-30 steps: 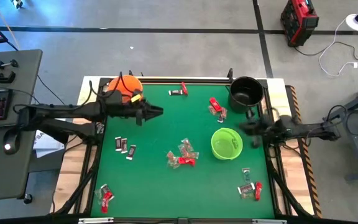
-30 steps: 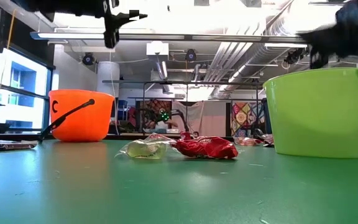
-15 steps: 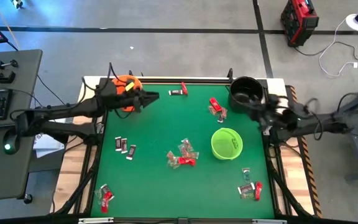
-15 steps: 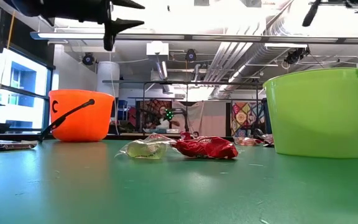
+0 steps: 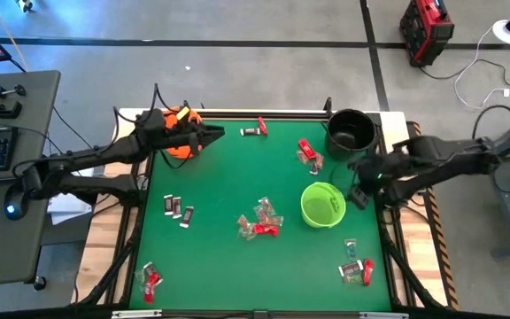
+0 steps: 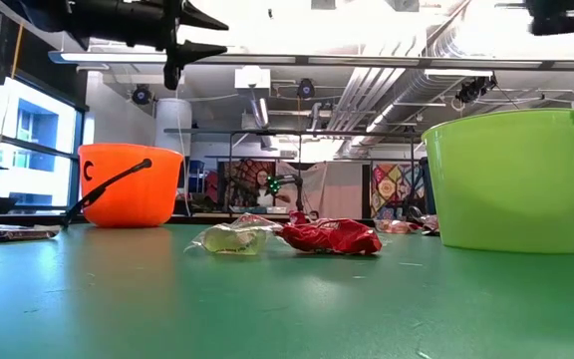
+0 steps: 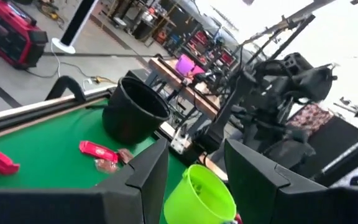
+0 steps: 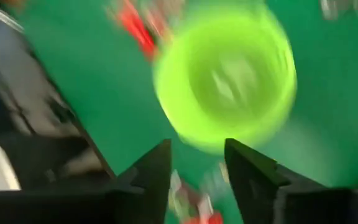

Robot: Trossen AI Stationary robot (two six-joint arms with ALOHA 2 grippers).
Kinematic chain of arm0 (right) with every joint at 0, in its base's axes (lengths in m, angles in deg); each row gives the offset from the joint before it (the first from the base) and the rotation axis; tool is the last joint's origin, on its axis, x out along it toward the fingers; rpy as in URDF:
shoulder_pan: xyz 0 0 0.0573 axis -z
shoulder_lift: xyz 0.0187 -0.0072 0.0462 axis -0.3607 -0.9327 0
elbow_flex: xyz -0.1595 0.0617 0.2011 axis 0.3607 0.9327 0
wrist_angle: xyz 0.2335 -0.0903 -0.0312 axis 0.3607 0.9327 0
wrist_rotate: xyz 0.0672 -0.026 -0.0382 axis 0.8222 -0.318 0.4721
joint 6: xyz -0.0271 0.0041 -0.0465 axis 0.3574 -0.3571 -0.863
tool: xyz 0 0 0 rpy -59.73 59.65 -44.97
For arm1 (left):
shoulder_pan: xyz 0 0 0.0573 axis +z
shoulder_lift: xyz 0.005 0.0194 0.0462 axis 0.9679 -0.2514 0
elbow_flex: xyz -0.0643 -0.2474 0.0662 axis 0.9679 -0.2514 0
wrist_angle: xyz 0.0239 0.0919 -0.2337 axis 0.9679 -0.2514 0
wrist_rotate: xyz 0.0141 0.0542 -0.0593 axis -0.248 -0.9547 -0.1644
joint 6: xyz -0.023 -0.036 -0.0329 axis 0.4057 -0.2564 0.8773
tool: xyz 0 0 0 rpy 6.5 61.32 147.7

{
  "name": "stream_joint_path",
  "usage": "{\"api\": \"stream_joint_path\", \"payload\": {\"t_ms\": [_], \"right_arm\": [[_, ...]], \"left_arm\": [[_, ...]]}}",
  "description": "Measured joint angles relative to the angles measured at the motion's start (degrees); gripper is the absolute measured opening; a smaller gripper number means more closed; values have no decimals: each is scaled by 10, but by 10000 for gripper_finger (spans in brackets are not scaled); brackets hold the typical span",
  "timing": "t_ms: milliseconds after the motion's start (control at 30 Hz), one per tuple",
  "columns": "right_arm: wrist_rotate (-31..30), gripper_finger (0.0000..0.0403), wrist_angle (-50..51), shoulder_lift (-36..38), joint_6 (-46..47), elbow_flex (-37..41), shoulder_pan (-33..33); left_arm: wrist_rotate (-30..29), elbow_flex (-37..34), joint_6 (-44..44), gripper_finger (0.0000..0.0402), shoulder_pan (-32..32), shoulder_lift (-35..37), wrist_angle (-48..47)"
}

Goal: Sort candy by brand, put in halloween buckets
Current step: Put the blue gummy into the orange bucket

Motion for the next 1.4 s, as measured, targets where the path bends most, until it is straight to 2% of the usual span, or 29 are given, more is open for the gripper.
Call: {"api": "stream_joint_path", "payload": {"t_ms": [100,167,233,333,400,467,600,733,1100,1400], "right_arm": [[51,176,60,-21,75,25,-46],[86,185,55,-25,130,65,-80],[124,188,-3,-23,181,113,-113],[155,188,-149,-25,255,187,-163],[154,188,-243,-32,303,228,-191],[150,188,-293,-43,348,261,-216],[132,188,-301,-75,432,301,-269],[87,188,-301,-116,476,308,-310],[20,188,-328,-219,508,308,-323],[20,188,-338,-282,528,305,-323]], "left_arm": [[22,0,0,146,7,0,-10],[41,0,0,146,12,0,-13],[59,0,0,146,16,0,-14],[80,0,-1,146,22,0,-14],[94,0,-1,146,27,1,-14],[101,0,-1,146,34,1,-14],[101,1,0,146,48,1,-14],[101,1,8,146,60,3,-14],[101,1,33,146,79,3,-4],[100,1,51,146,78,3,-3]]}}
